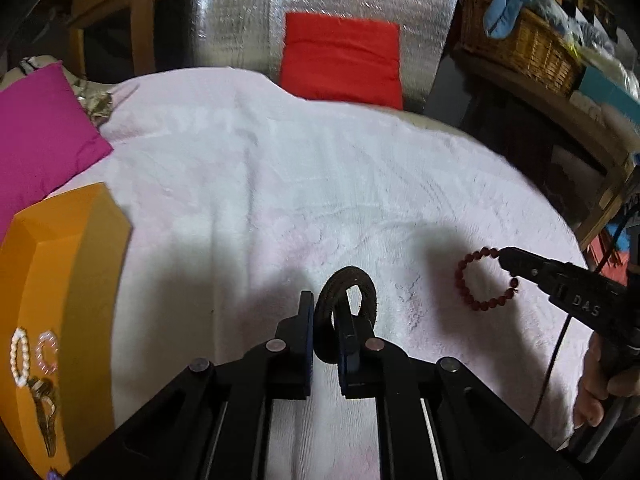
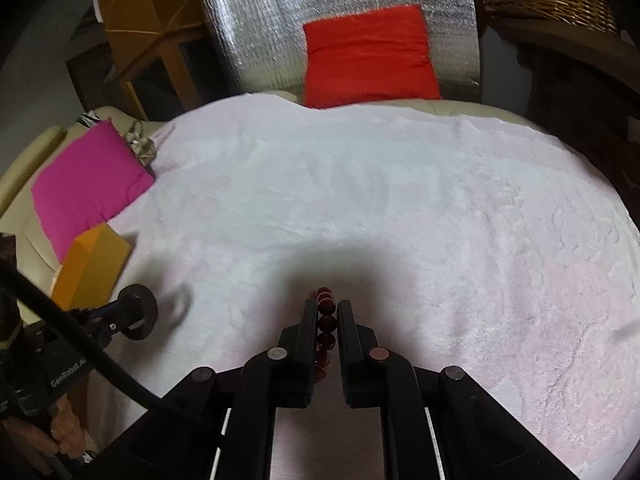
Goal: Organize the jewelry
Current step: 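Carry the hair tie and red bracelet over the orange box with both tools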
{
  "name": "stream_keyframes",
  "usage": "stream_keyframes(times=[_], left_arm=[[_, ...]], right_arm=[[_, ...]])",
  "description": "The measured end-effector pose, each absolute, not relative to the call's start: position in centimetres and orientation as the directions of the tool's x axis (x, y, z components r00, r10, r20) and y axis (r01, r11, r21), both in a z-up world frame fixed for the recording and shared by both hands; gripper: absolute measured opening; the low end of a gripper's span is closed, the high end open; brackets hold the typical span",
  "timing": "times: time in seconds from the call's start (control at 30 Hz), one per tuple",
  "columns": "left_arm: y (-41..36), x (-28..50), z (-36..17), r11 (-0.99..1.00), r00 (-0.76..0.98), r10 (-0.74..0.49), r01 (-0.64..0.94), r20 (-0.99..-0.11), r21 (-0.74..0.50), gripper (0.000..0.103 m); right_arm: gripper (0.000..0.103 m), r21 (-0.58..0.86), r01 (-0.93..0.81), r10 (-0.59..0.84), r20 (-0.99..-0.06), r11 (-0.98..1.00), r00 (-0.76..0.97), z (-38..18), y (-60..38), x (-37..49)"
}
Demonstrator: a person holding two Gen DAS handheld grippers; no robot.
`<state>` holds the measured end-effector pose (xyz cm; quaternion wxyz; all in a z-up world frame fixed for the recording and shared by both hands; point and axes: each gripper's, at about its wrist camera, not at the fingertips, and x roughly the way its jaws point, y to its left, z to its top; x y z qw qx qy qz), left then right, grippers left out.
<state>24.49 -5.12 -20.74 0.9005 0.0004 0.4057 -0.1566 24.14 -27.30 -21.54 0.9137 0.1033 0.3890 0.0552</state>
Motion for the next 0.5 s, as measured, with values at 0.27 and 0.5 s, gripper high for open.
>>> stream_keyframes(times=[0.27,0.5], left_arm=[[-2.8,21.3,-17.7,0.983,0.705,-0.169,0.174,-0.689,-0.063,0.01],[-0.1,18.8,-16.3,0.994,0.739,-0.072,0.106,-0.67,0.01,0.01]], right_arm=[[0.011,0.304,-0.128,0.29,-0.585,0.944,0.757,-19.3,-24.8,22.6],[0.011,0.365,-0.206,0.384,-0.527,0.908,0.759,-18.0,-21.8,21.0]])
